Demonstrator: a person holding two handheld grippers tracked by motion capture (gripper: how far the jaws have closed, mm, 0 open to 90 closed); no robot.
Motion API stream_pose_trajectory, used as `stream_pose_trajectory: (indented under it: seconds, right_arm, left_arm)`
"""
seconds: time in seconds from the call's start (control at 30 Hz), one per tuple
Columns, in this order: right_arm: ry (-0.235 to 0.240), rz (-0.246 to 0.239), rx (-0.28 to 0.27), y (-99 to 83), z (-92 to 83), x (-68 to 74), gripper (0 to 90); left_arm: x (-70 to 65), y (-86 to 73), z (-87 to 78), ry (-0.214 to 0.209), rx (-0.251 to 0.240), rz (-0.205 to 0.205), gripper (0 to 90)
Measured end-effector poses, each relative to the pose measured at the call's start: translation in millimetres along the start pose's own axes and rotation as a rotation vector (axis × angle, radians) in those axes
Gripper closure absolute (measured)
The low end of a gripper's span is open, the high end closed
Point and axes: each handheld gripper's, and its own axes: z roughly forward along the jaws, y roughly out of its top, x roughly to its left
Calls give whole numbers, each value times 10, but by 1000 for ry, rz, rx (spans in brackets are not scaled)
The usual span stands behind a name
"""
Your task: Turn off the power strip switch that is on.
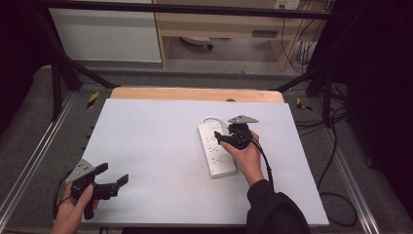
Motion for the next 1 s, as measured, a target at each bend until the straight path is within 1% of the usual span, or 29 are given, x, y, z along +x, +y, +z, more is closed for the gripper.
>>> stream_pose_trajectory:
  seconds: [0.17, 0.27, 0.4, 0.47, 0.53, 0.57, 0.63, 0.77, 0.93, 1.0]
  right_arm:
    - [-8, 17, 9, 59, -28, -10, 172]
    - [-8, 23, 12, 85, -45, -14, 122]
    - [-25, 20, 10, 124, -77, -16, 84]
    - [-44, 1, 3, 137, -99, -9, 75]
    - [-52, -13, -2, 138, -115, -4, 68]
    - [-59, -12, 4, 137, -125, -10, 70]
    - [-68, 6, 3, 143, -140, -29, 70]
    - [-53, 11, -5, 153, -186, -56, 52]
    - [-19, 10, -30, 170, -273, -80, 31]
    - [-13, 12, -43, 180, -312, -90, 28]
  left_arm:
    - [1, 0, 0, -1, 0, 1, 56]
    - [0, -1, 1, -1, 1, 0, 56]
    - [-1, -1, 0, 0, 1, 0, 56]
    - [-2, -2, 1, -1, 1, -1, 56]
    - [-3, -2, 2, -1, 0, -1, 56]
    - [-2, -2, 3, -2, 1, 0, 56]
    - [-3, -1, 3, -1, 2, 0, 56]
    - [-2, -2, 2, -1, 2, -1, 56]
    - [-2, -2, 3, -1, 3, 0, 56]
    - [-2, -2, 2, -1, 2, 0, 56]
